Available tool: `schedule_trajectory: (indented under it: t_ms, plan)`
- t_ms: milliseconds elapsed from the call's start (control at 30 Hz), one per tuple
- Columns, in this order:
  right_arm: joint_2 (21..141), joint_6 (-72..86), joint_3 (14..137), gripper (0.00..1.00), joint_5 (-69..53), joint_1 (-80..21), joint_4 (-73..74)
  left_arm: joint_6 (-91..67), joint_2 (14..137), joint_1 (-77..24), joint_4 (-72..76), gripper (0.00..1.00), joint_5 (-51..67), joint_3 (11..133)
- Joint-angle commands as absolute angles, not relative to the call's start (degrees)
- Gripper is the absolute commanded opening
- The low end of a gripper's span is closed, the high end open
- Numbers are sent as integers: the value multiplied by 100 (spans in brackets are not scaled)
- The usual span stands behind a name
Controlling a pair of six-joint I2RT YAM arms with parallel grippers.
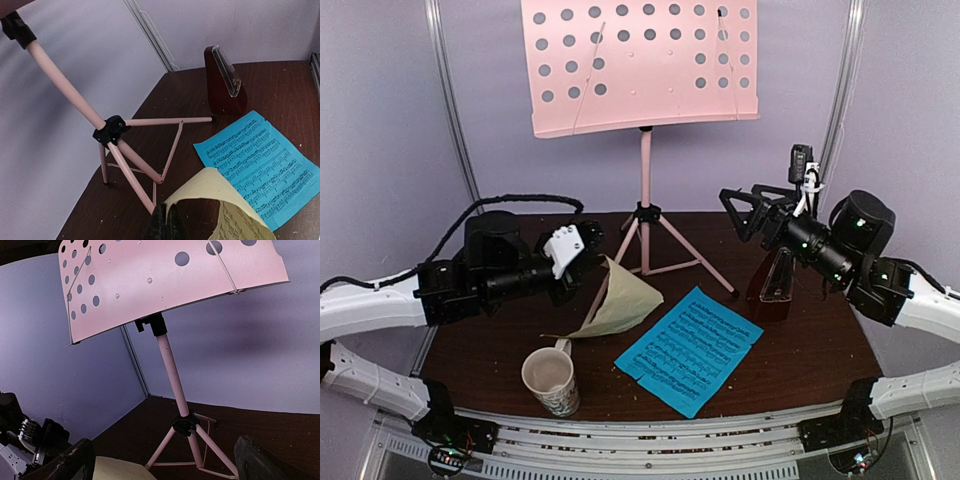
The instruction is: Pack up the instrument practice props
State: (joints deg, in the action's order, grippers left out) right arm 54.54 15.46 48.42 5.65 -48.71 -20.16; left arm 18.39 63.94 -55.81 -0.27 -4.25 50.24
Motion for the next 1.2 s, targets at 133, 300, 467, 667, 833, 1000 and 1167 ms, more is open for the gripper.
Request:
schedule_trajectory:
  t_ms: [133, 300, 467, 667, 833, 1000, 1167]
  plan:
    - [5121, 1696, 4597, 100, 779, -4844, -1911, 1967, 7657, -6534, 191, 0, -1636, 5769]
    - [4959, 1718, 4436, 100, 863, -4847, -1819, 1751, 8504, -6935, 564, 0, -1693, 6117]
    - [4927, 1888, 4316, 100, 939, -4847, -1740, 1535, 9189, -7119, 635, 18, -1815, 6563]
    - [5106, 2330, 4238, 100, 1087, -4843, -1669, 1206, 8881, -7100, 863, 71, -1856, 6418]
    - [5471, 2782, 4269, 100, 1073, -4844, -1791, 649, 8093, -6708, 472, 85, -1187, 6124]
    - [5971, 3637, 4374, 100, 1066, -4842, -2018, -95, 7169, -5653, 57, 85, 34, 5489]
    - [6924, 4783, 5070, 92, 870, -4848, -1730, -1126, 6687, -4655, 2, 85, 1000, 4716]
